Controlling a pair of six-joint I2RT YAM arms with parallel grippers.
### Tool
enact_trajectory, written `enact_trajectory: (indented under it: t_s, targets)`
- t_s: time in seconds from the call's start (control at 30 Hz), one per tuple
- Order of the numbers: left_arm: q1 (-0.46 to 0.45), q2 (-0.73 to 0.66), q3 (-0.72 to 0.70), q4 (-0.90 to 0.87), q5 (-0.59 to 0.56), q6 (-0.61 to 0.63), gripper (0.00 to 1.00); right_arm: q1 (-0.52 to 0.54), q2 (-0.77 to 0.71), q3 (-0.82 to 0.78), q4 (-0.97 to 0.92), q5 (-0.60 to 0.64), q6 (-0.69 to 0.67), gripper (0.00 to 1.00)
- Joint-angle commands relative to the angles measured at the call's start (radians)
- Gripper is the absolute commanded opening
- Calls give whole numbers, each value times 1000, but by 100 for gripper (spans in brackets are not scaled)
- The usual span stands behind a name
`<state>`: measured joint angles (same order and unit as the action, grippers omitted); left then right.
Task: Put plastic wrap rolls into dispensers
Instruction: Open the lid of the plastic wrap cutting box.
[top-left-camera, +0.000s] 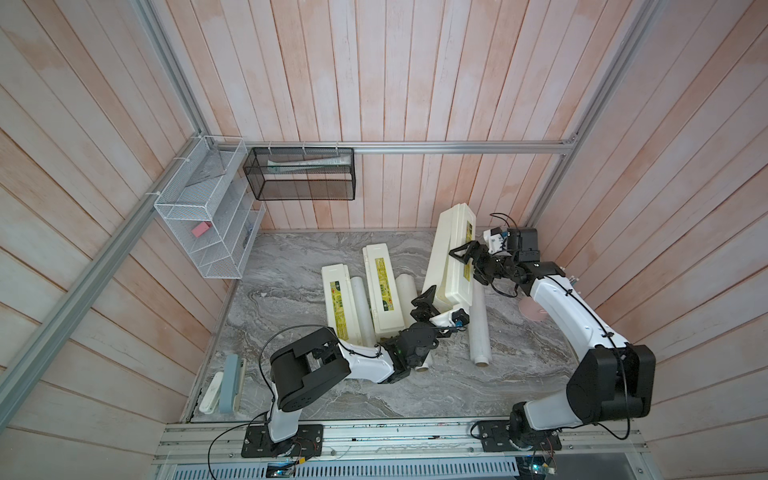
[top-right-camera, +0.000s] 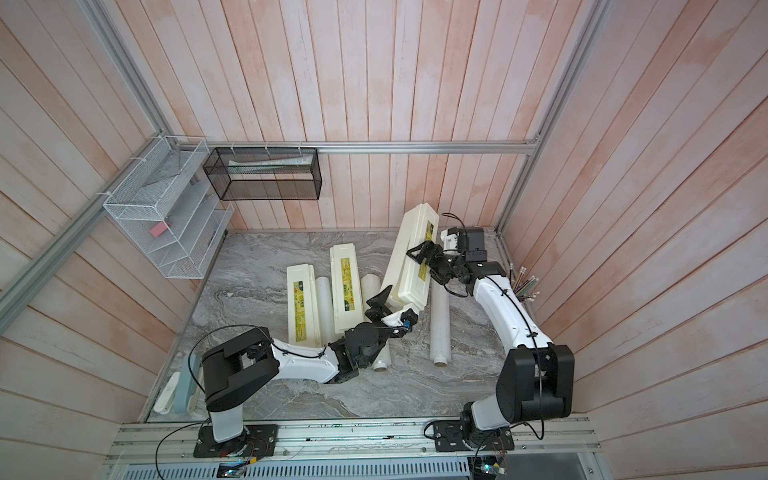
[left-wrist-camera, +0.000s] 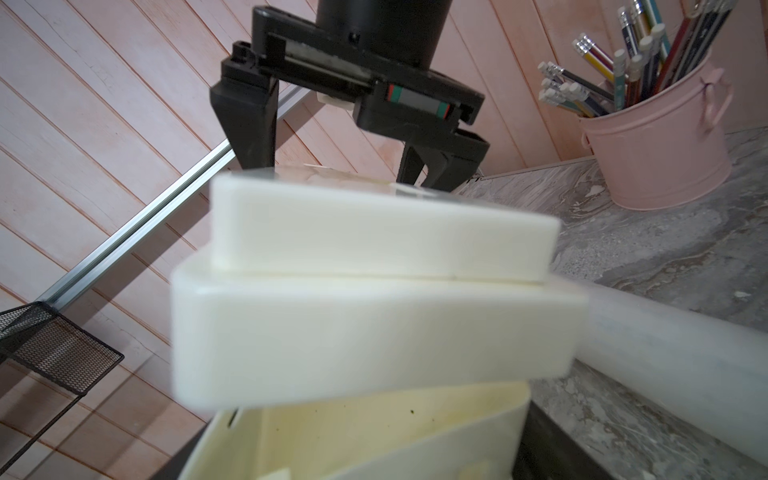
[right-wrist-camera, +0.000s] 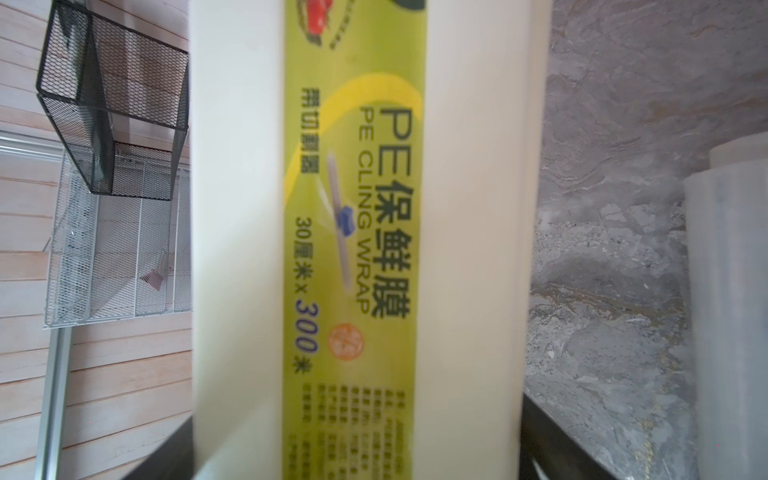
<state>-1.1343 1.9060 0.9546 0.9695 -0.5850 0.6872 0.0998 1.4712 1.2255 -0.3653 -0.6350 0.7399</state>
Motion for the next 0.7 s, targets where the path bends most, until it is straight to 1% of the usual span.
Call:
enact_trajectory:
  t_s: [0.0,0.17,0.23,0.33,0.43,0.6,0.67]
  targets:
    - [10,0,-23,58,-41,-10,50,-31,-33,17,-32,-92,-37,76]
    - [10,4,-31,93,-58,-3,50,-64,-26,52,-96,-93,-89,76]
    - [10,4,-32,101,-58,-8,50,-88,-34,27,-63,-143,-69,76]
    - [10,8,-34,114,-55,-5,52,-114,-44,10,-48,-171,-63,76]
    - [10,10,-40,119,-53,-3,52,-151,-60,-18,-2,-236,-33,76]
    - [10,18,-46,148,-58,9,53,-184,-71,-13,-31,-240,-55,77]
    - [9,17,-47,153,-59,4,54,-192,-72,-11,-56,-222,-72,77]
